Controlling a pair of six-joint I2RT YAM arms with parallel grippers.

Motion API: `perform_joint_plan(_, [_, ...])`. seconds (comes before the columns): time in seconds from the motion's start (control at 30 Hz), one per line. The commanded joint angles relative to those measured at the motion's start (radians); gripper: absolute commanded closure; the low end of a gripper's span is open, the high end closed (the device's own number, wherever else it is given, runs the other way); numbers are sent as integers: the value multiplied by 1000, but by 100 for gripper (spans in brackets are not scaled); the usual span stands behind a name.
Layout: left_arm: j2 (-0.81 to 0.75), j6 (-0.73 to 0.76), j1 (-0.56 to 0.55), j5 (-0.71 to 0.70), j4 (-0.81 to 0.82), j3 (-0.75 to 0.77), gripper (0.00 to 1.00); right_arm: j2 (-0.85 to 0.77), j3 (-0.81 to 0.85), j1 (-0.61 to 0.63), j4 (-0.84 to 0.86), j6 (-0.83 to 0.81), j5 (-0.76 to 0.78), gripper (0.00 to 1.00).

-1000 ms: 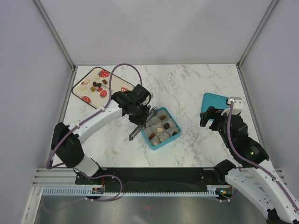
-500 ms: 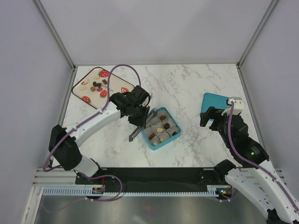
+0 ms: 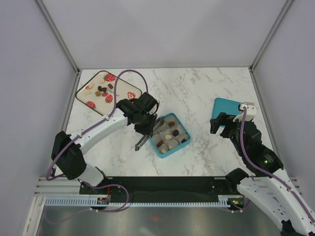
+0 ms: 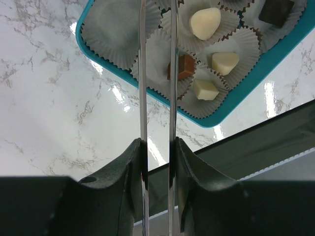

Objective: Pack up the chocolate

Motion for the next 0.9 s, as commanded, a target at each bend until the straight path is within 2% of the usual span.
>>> perform_joint_plan(0.0, [-27,-25,-7,-32,8,14,63,-11,30,0,16,9,-4,3])
perform_joint_plan(0.23, [1,-21,-9,-39,8,33,60,-11,30,0,15,5,2,3])
perform_joint_plan(0.87, [-5,-21,-7,-39,7,46,60,-11,30,0,16,6,5,3])
